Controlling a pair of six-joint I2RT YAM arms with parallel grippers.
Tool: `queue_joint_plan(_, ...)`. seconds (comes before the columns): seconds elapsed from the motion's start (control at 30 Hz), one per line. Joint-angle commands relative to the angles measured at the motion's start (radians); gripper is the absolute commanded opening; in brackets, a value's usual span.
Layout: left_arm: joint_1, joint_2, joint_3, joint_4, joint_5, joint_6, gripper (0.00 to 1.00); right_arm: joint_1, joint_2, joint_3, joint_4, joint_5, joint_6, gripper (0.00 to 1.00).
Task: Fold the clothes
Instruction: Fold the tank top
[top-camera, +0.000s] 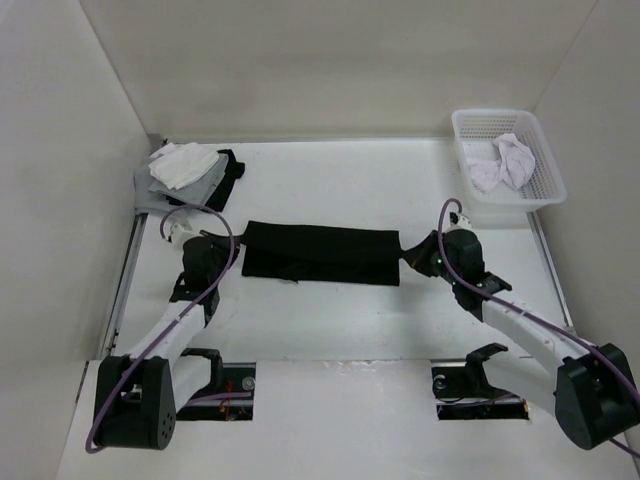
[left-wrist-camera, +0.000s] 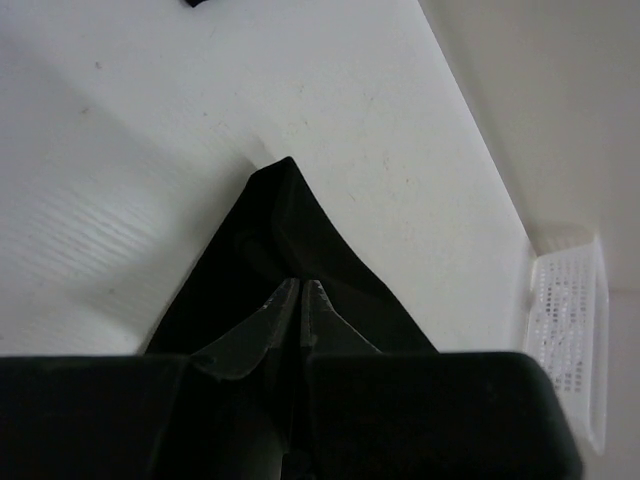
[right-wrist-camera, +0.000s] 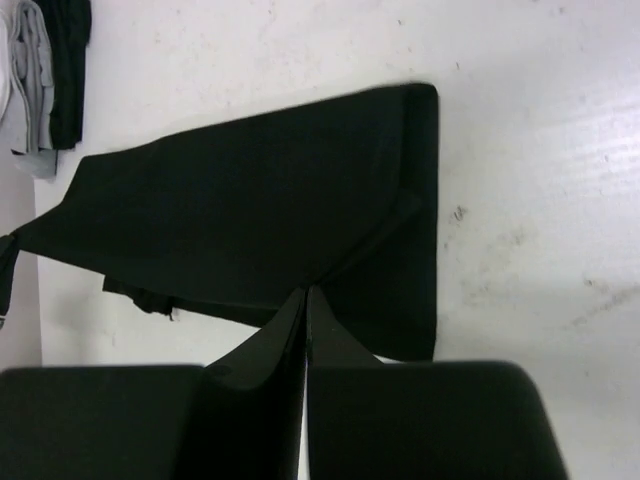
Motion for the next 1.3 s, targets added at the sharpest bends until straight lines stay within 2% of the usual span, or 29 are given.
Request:
queue_joint_plan(0.0, 0.012, -0.054, -0.06, 0.037, 0.041, 0.037, 0.03, 0.014, -0.059, -0.06, 0.015, 0.049, 0.043, 0.03)
queue_joint_plan(0.13, 0.034, -0.112, -0.142, 0.036, 0.062, 0.028, 0.03, 0.016, -0.064, -0.133, 0.001, 0.049, 0.08, 0.03)
queue_joint_plan(0.3, 0.057, -0.226, -0.175, -0.006, 0.116, 0.006, 0.03, 0.02, -0.082, -0.186, -0.001, 0.055, 0.121, 0.03)
queue_joint_plan(0.43, 0.061, -0.28, -0.201, -0.078, 0.116, 0.021, 0.06, 0.017, -0.065, -0.186, -0.014, 0.061, 0.129, 0.09)
queue_joint_plan(0.6, 0.112, -0.258, -0.198, -0.082, 0.133, 0.035, 0.22, 0.0, -0.022, -0.157, 0.015, 0.063, 0.098, 0.39)
queue_joint_plan(0.67, 0.121, -0.279, -0.183, -0.087, 0.137, 0.029, 0.23, -0.035, 0.022, -0.142, 0.056, 0.045, 0.084, 0.47)
queue_joint_plan(0.8, 0.071, -0.335, -0.138, -0.092, 0.117, 0.021, 0.21, -0.052, 0.18, -0.097, 0.16, -0.041, 0.08, 0.49)
queue_joint_plan(0.9, -0.038, -0.3, -0.098, -0.075, 0.087, 0.029, 0.2, -0.054, 0.293, -0.079, 0.249, -0.089, 0.1, 0.48)
queue_joint_plan(1.0, -0.141, -0.248, -0.087, -0.033, 0.029, 0.037, 0.2, -0.054, 0.372, -0.077, 0.338, -0.127, 0.152, 0.41)
queue_joint_plan(1.03, -0.164, -0.231, -0.087, -0.018, 0.013, 0.04, 0.2, -0.054, 0.392, -0.077, 0.364, -0.135, 0.169, 0.37)
queue_joint_plan(1.1, -0.195, -0.203, -0.084, 0.006, -0.005, 0.043, 0.2, -0.06, 0.409, -0.073, 0.386, -0.126, 0.193, 0.19)
queue_joint_plan(1.17, -0.215, -0.18, -0.074, 0.025, -0.007, 0.043, 0.2, -0.075, 0.391, -0.077, 0.394, -0.098, 0.215, 0.07)
queue_joint_plan(1.27, -0.247, -0.146, -0.058, 0.046, -0.007, 0.043, 0.2, -0.098, 0.265, -0.103, 0.354, -0.022, 0.218, 0.0)
